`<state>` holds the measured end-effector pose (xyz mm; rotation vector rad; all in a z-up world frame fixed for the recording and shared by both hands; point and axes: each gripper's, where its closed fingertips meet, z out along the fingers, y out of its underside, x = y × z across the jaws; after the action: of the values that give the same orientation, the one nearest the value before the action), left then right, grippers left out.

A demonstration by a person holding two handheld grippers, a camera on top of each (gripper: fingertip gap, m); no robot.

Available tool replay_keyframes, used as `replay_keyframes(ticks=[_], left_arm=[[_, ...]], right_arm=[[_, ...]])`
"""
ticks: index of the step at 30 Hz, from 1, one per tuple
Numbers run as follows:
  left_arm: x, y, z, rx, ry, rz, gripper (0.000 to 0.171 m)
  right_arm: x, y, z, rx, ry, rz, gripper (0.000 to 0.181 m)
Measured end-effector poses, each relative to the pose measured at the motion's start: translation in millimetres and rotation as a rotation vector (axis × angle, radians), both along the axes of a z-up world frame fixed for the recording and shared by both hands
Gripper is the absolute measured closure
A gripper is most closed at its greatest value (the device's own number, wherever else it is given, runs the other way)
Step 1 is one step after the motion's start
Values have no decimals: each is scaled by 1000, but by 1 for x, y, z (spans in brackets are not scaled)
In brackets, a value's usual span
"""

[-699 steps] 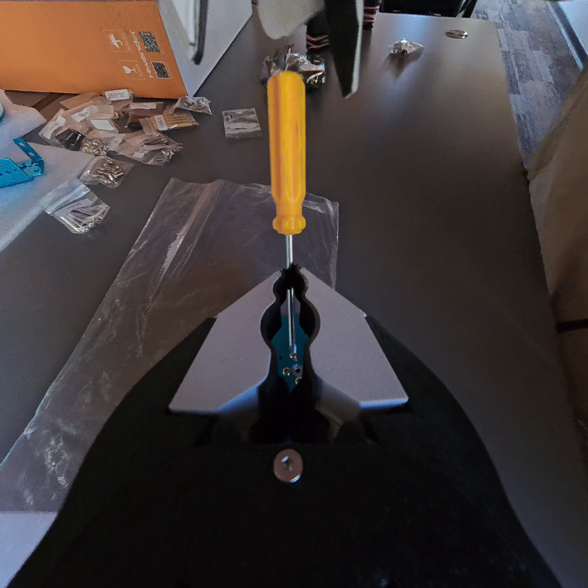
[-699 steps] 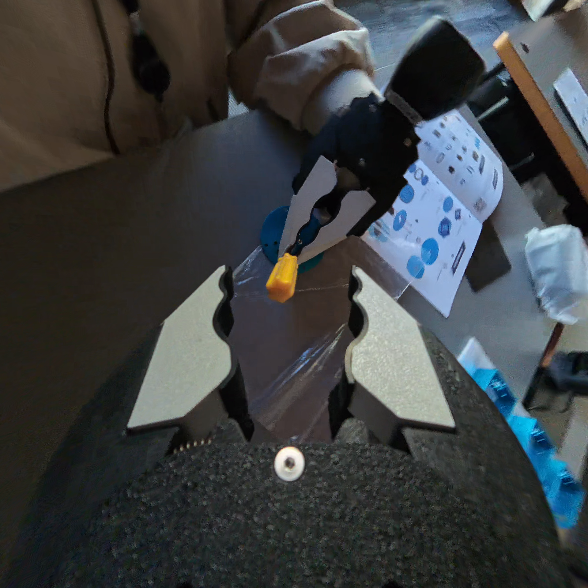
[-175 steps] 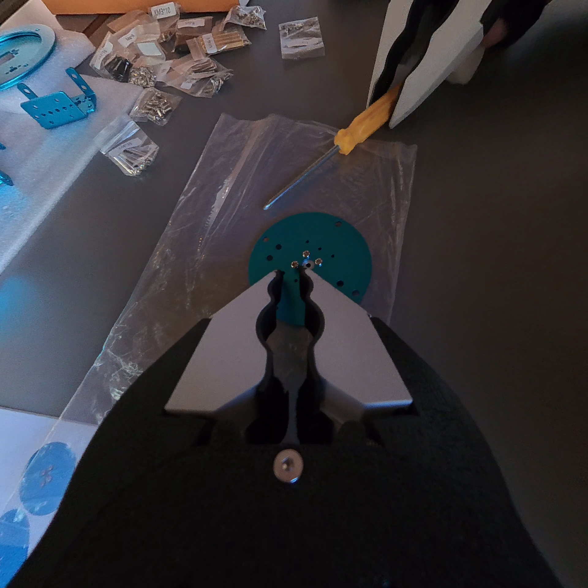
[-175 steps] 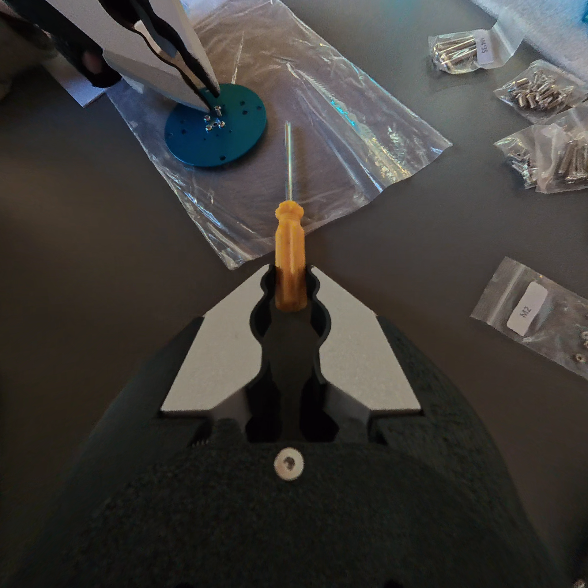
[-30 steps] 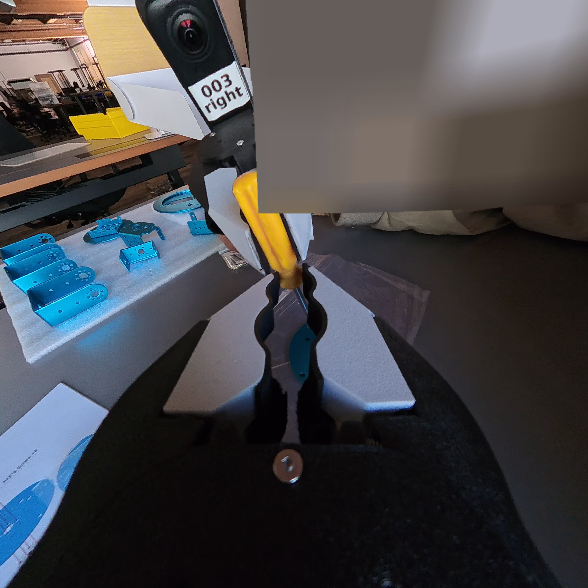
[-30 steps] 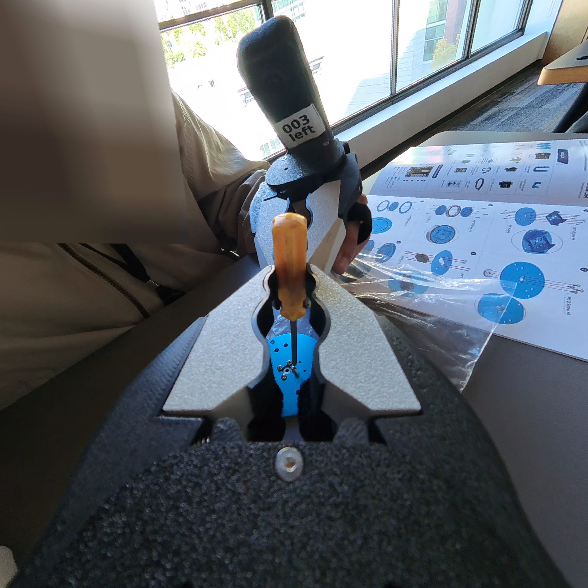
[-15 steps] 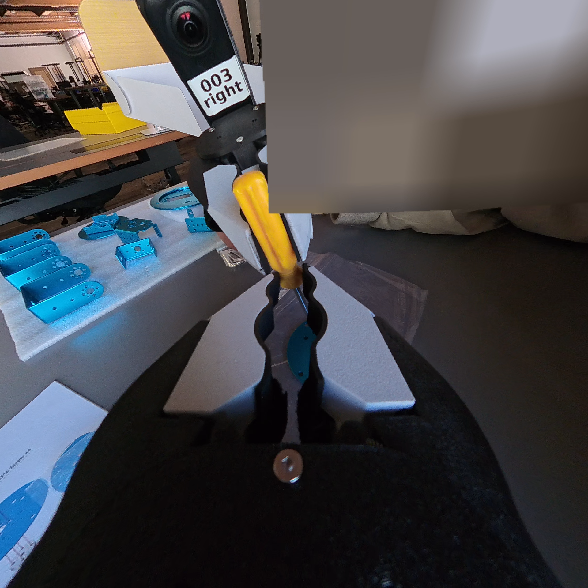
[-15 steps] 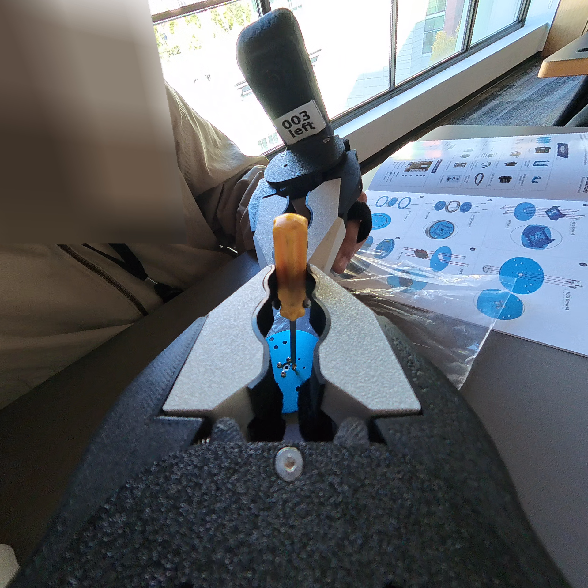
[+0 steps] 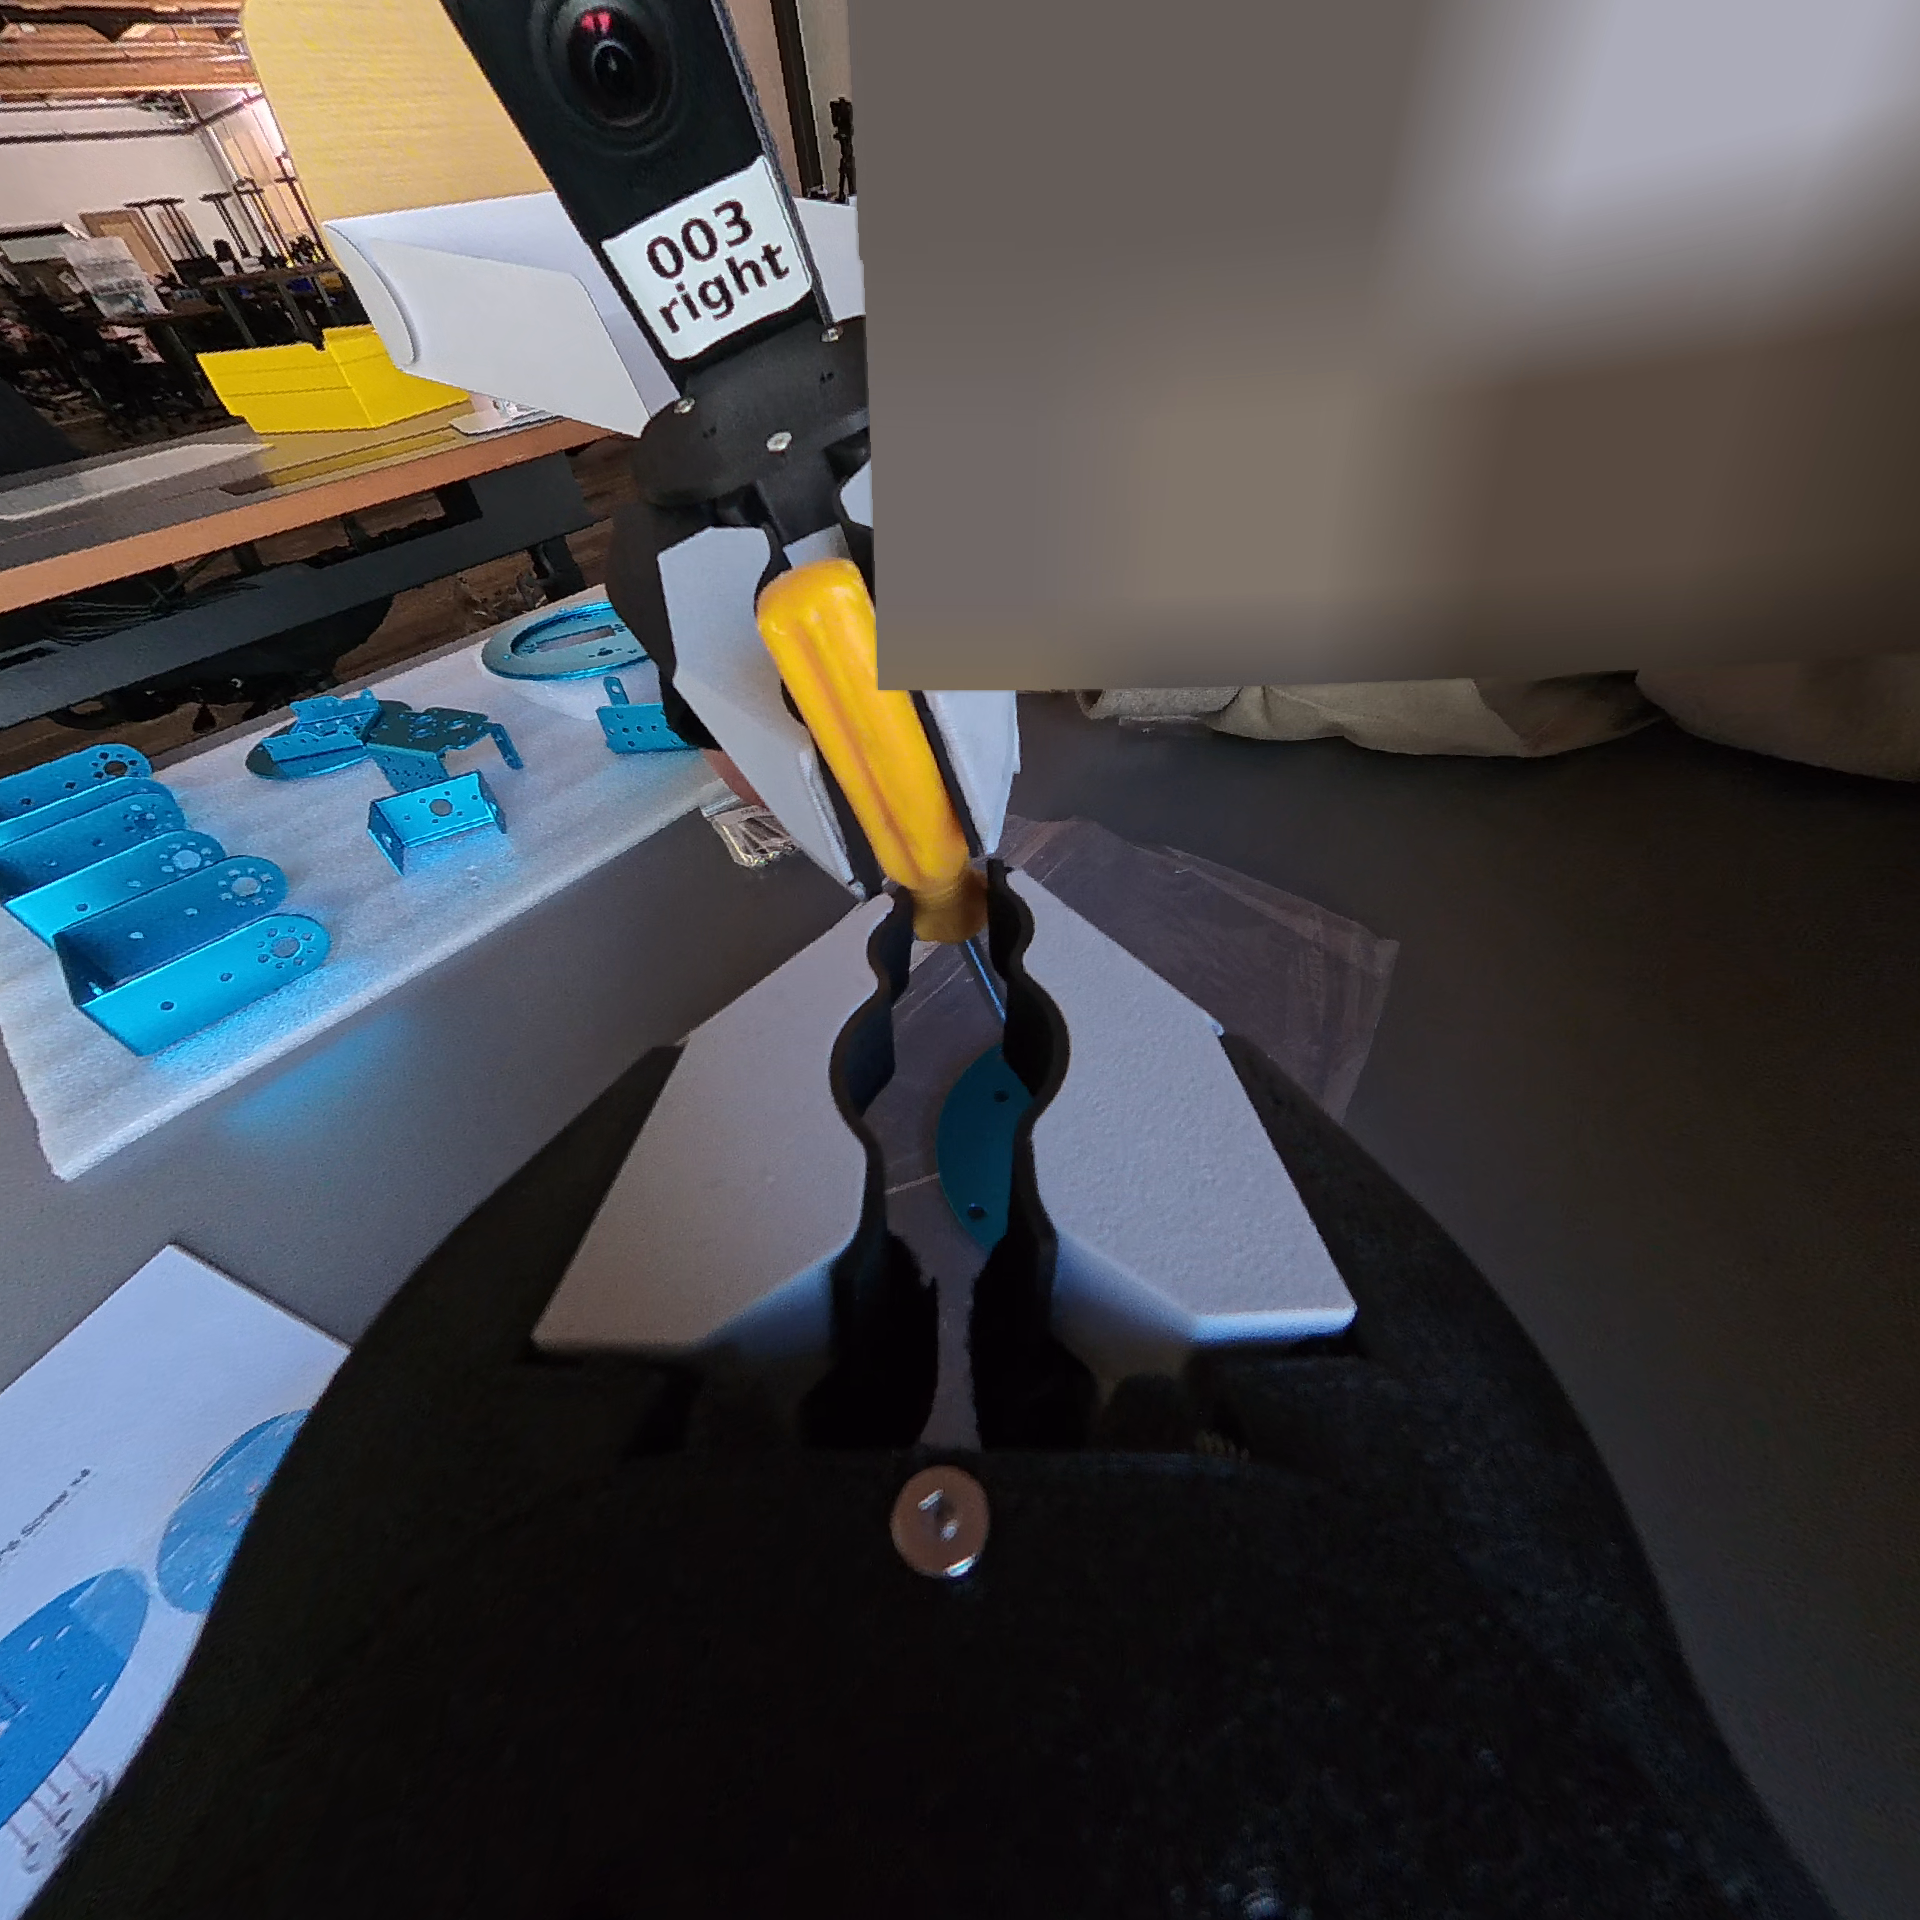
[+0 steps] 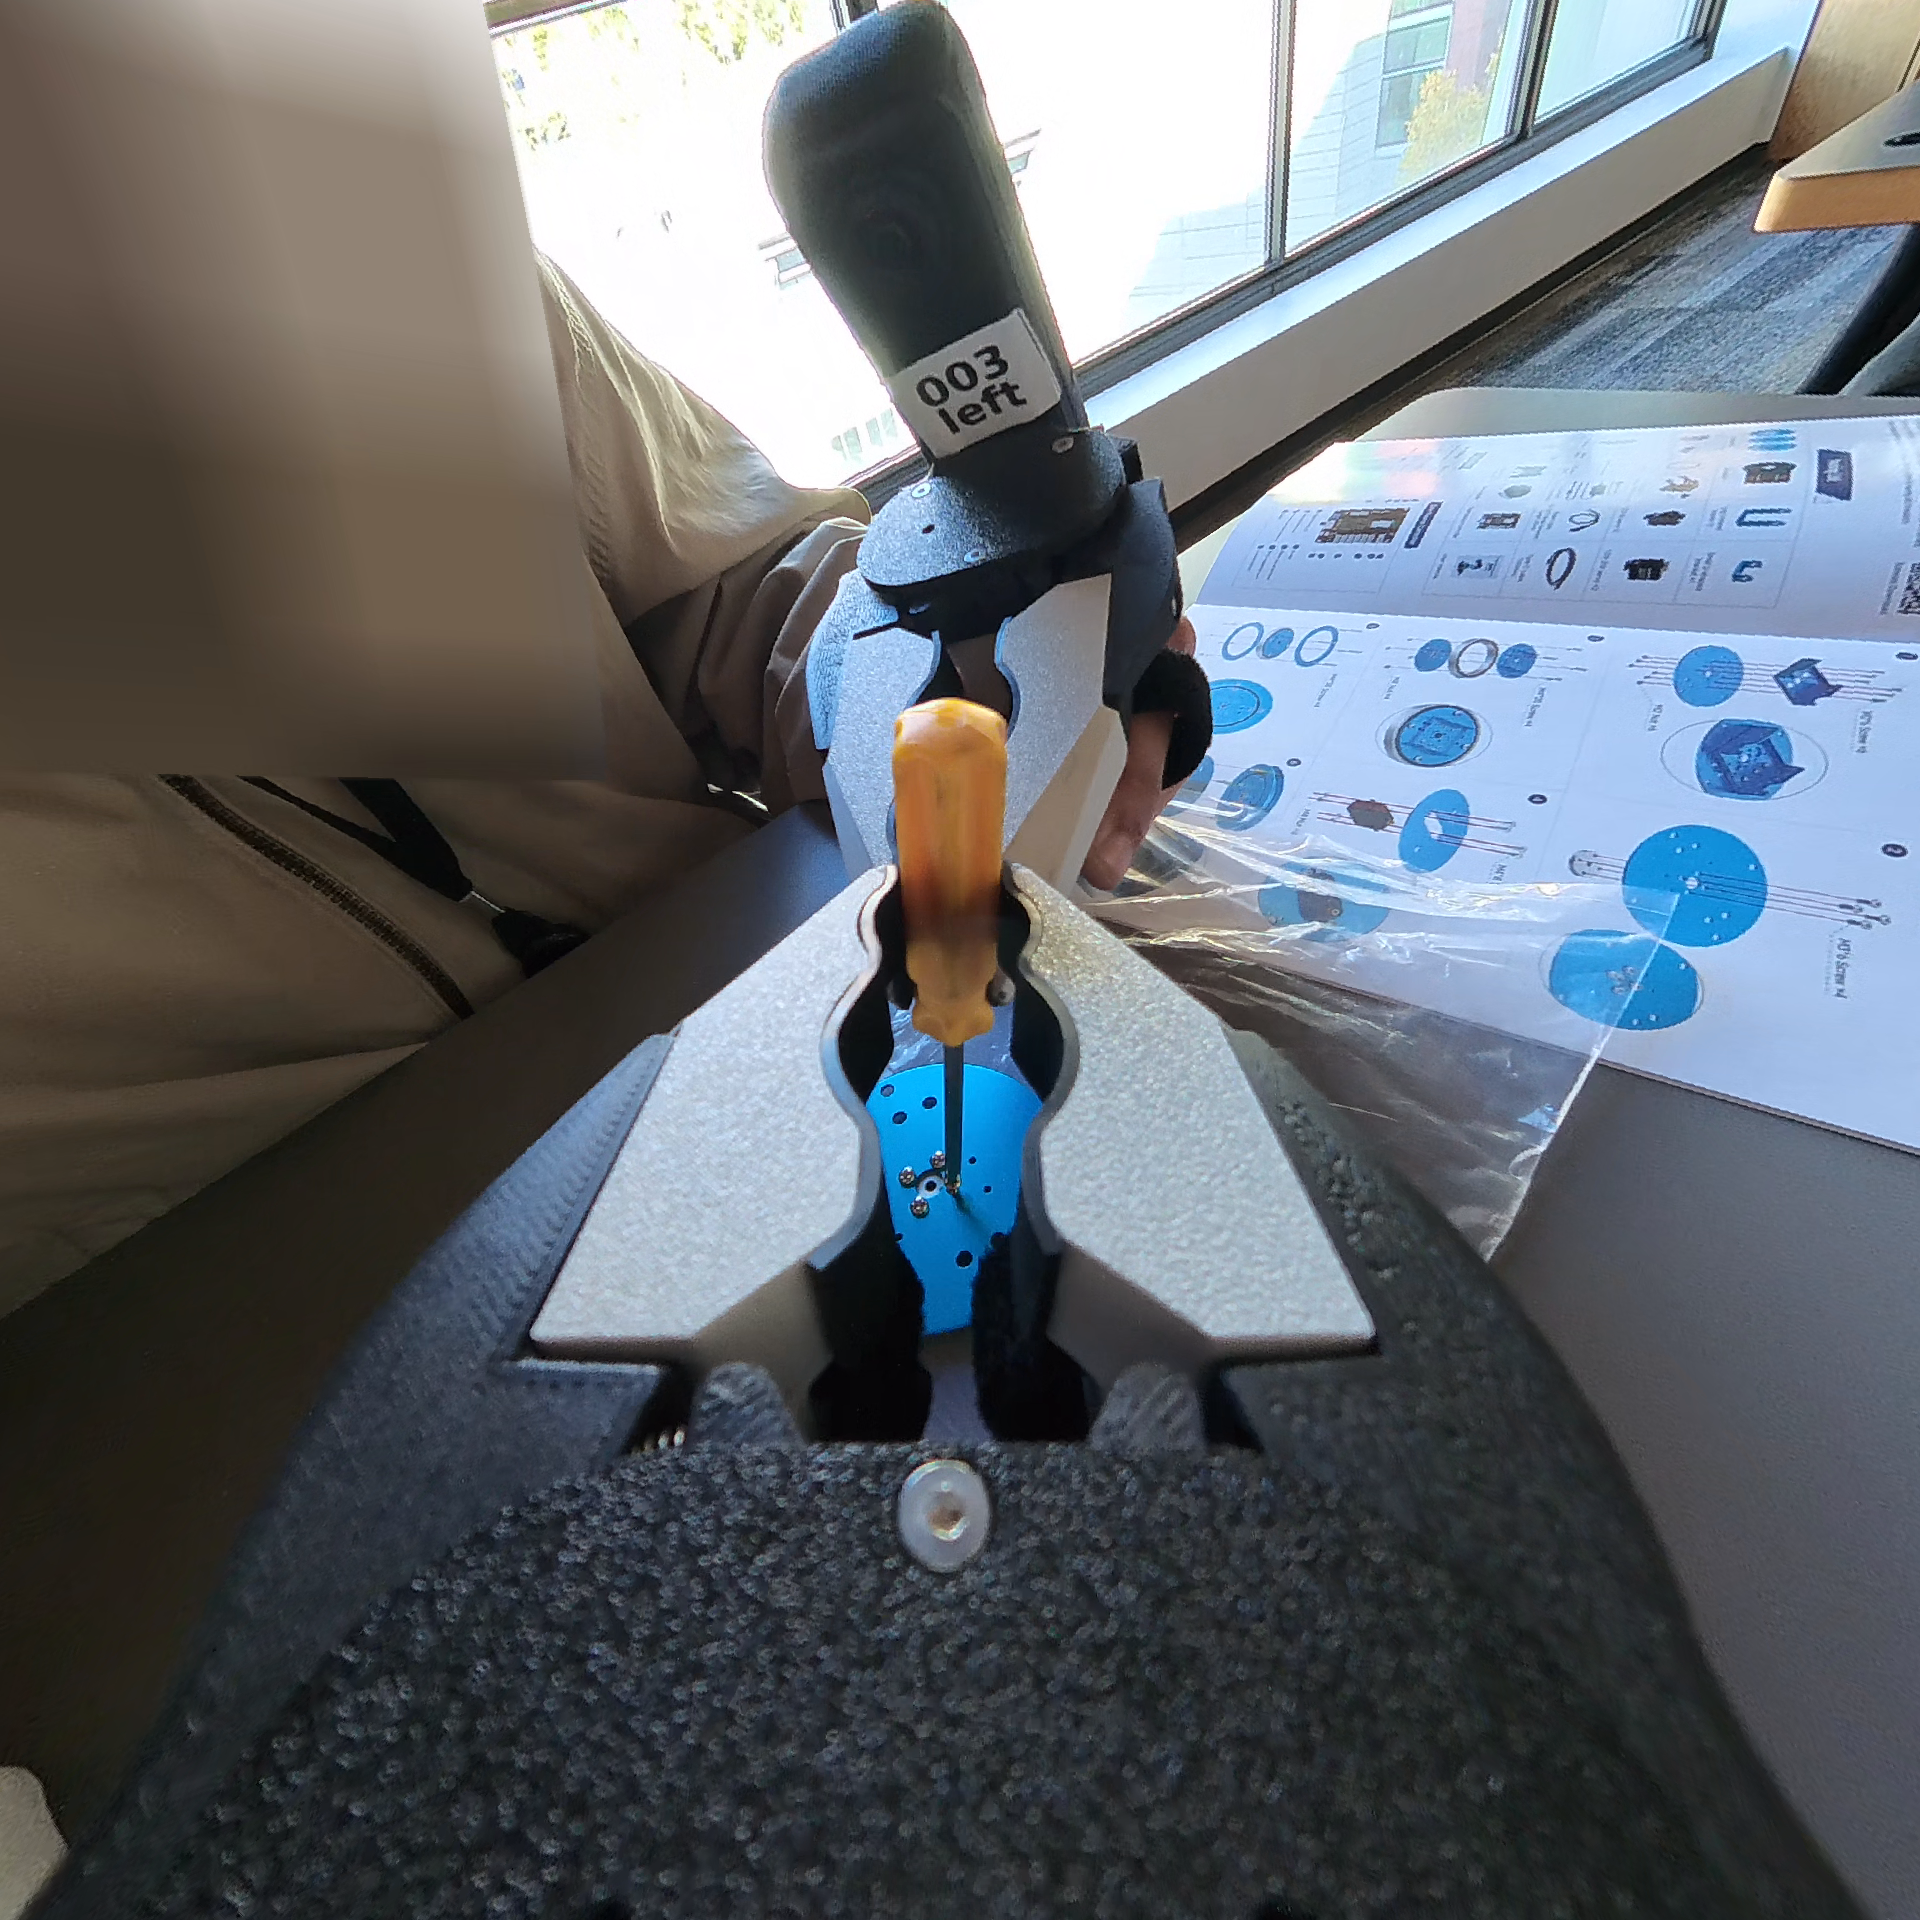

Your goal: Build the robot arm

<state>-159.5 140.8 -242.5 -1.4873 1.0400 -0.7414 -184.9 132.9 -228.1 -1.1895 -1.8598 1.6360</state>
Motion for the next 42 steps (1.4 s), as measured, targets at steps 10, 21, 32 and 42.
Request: replay_keyframes(ticks=[10,21,32,42], left_arm=[[1,0,0,3,5,-8,157],[0,0,0,-12,-5,-12,157],[1,-1,2,-53,-32,-14,155],[13,0,16,-37,-55,-7,143]], right_arm=[[2,2,12,26,13,-26,157],[4,11,40,46,86,-97,160],[3,11,30,171,-111,-331,166],[13,14,31,145,-110,-582,166]])
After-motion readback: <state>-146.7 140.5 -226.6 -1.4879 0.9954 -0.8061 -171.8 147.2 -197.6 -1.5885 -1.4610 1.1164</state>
